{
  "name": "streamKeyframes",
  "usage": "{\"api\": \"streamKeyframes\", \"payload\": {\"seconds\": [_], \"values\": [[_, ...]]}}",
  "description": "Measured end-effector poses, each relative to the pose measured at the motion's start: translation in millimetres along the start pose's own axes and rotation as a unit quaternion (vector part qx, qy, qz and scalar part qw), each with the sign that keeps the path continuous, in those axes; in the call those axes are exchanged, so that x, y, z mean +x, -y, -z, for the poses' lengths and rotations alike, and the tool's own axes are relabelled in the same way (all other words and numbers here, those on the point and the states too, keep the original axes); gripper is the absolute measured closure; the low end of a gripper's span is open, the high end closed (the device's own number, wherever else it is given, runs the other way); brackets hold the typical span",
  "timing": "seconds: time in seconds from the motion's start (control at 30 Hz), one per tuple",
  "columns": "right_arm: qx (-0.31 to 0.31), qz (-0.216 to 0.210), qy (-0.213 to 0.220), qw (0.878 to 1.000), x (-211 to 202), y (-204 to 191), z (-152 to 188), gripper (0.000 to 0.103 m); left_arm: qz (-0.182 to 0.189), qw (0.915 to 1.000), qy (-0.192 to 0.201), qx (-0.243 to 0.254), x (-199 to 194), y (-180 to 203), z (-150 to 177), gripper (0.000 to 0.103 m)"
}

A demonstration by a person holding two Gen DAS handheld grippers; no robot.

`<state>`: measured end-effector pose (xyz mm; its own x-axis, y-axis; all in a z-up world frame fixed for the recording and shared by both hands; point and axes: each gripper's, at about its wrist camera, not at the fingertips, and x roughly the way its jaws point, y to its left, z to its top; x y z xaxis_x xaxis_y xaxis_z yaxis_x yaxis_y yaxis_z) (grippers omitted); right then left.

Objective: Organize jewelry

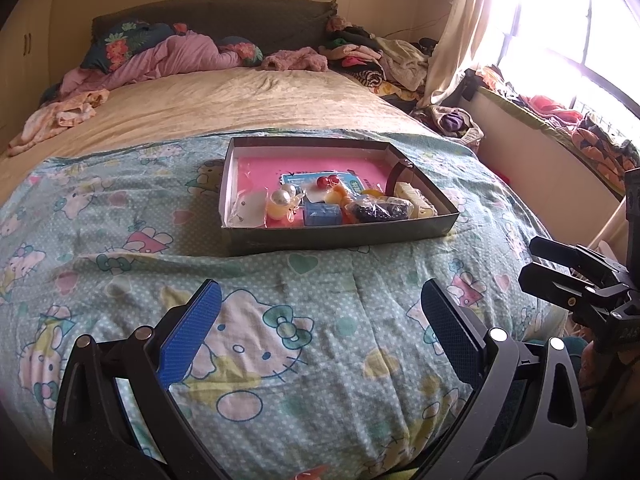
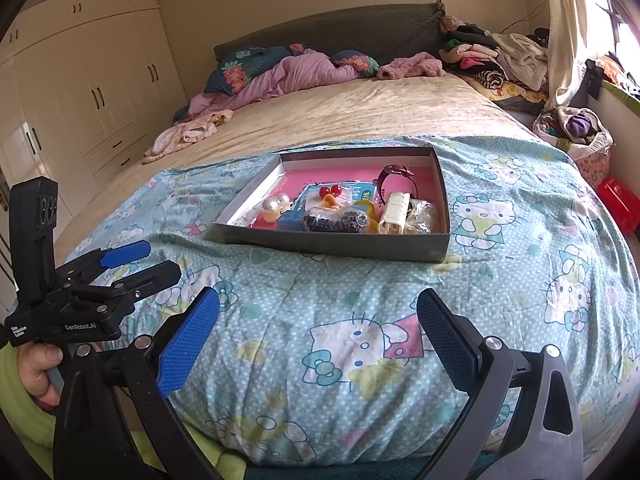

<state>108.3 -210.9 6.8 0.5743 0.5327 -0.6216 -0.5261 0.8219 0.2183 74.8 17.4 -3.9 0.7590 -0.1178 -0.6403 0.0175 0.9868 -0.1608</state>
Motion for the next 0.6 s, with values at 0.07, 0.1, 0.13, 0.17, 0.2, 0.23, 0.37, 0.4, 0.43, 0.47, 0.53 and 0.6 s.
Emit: {"api": "streamKeyframes", "payload": {"seconds": [0.07,0.1,0.13,0.17,0.2,0.23,0.37,0.4,0.43,0.47,0.53,0.6], "values": [[0.0,0.0,0.0,1.0,-0.5,0.8,-0.1,0.005,0.001,1.0,0.001,0.001,-0.8,-0.3,0.0,0.01],[-0.001,0.001,0.0,1.0,-0.5,0.8,-0.2,0.005,0.003,1.0,-0.001,0.001,-0.5,-0.7,-0.2,0.01],[-0.001,0.001,0.0,1.0,-0.4,1.2,-0.2,0.005,0.002,1.0,-0.001,0.001,-0.8,-0.6,0.2,0.01],[0.0,0.0,0.0,1.0,-0.1,0.6,0.1,0.005,0.002,1.0,0.0,0.002,-0.1,0.3,0.5,0.01],[0.0,0.0,0.0,1.0,-0.4,1.1,0.0,0.005,0.002,1.0,-0.001,0.003,0.4,1.4,0.9,0.01],[0.0,0.0,0.0,1.0,-0.1,0.4,0.0,0.005,0.002,1.0,-0.001,0.003,0.3,1.1,0.8,0.01],[0.0,0.001,0.0,1.0,-0.4,0.7,0.0,0.005,0.0,1.0,-0.003,0.005,0.8,1.3,1.1,0.01],[0.0,0.001,0.0,1.0,-0.4,0.9,-0.1,0.005,0.001,1.0,-0.003,0.005,0.8,1.3,1.1,0.01],[0.0,0.001,0.0,1.0,-0.4,1.1,-0.2,0.005,0.0,1.0,-0.002,0.006,1.0,2.3,1.3,0.01],[0.0,0.0,0.0,1.0,-0.2,0.8,-0.1,0.005,-0.002,1.0,-0.003,0.007,1.4,2.6,1.3,0.01],[0.0,0.0,0.0,1.0,0.0,0.2,0.0,0.005,0.0,1.0,-0.004,0.006,1.3,2.7,1.9,0.01],[0.0,0.001,-0.001,1.0,0.0,0.2,0.1,0.005,0.004,1.0,-0.005,0.004,1.3,2.1,2.1,0.01]]}}
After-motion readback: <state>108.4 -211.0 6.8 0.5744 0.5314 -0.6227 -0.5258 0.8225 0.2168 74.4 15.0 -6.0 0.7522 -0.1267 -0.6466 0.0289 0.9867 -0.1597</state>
